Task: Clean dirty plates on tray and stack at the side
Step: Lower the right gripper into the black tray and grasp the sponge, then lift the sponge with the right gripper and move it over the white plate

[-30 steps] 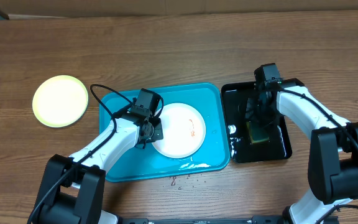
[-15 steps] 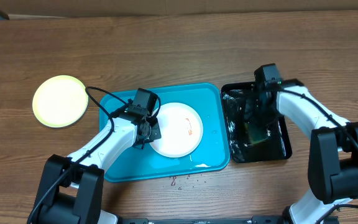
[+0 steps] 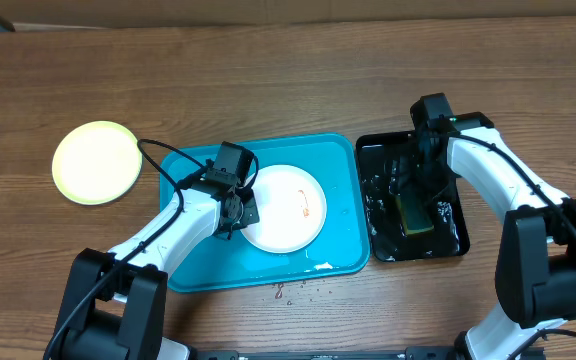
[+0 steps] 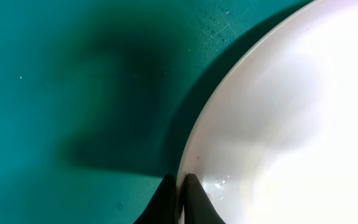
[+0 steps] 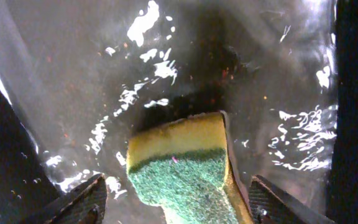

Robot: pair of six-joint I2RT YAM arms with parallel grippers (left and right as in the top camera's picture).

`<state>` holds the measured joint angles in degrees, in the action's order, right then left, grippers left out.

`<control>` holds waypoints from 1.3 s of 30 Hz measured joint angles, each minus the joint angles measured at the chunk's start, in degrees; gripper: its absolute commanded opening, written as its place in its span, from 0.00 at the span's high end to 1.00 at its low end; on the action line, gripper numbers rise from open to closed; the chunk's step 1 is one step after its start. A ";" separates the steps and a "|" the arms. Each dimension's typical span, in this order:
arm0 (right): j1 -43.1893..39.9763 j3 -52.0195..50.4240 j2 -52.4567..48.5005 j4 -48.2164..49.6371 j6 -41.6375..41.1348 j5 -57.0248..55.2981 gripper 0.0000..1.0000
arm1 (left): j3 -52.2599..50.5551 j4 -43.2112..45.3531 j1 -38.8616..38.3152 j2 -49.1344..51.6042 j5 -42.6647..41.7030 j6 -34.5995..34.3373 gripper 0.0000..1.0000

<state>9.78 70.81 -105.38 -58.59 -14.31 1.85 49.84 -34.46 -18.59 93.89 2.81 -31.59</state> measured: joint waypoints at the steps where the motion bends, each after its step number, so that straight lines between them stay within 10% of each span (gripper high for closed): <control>1: 0.00 -0.13 0.00 -0.66 0.00 -0.22 0.25 | 0.00 0.00 0.00 0.00 0.00 0.00 0.96; 8: 0.02 -5.53 0.00 -2.05 -0.46 -0.59 0.33 | 0.00 0.00 0.00 0.00 0.00 0.00 0.96; 13: 0.07 -10.45 1.33 4.20 -0.81 -0.85 0.89 | 0.00 -0.02 0.00 0.00 0.02 0.00 0.96; 20: 0.11 -8.55 1.03 -3.30 -0.66 -0.48 0.42 | 0.00 -0.02 0.00 0.00 0.02 0.00 0.96; 23: 0.11 -5.62 0.63 -7.02 -0.92 -0.39 0.00 | 0.00 -0.04 0.00 0.00 0.04 0.00 0.89; 27: 0.11 -1.79 0.63 -4.57 -0.66 -1.03 0.00 | -0.09 -0.48 0.00 0.00 0.48 0.00 0.82; 36: 0.11 -8.02 0.63 2.71 -0.83 -2.73 0.32 | -0.13 -0.66 0.00 0.00 0.92 0.00 0.84; 38: 0.11 -9.66 0.83 4.55 -0.90 -2.38 0.86 | -0.13 -0.66 0.00 0.00 0.92 0.02 0.91; 39: 0.11 -10.14 1.22 5.62 -0.72 -2.47 0.96 | -0.13 -0.61 0.00 0.00 0.90 0.02 0.93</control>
<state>9.89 60.66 -104.16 -52.97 -15.03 -0.62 49.71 -35.07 -18.59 93.89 3.70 -31.57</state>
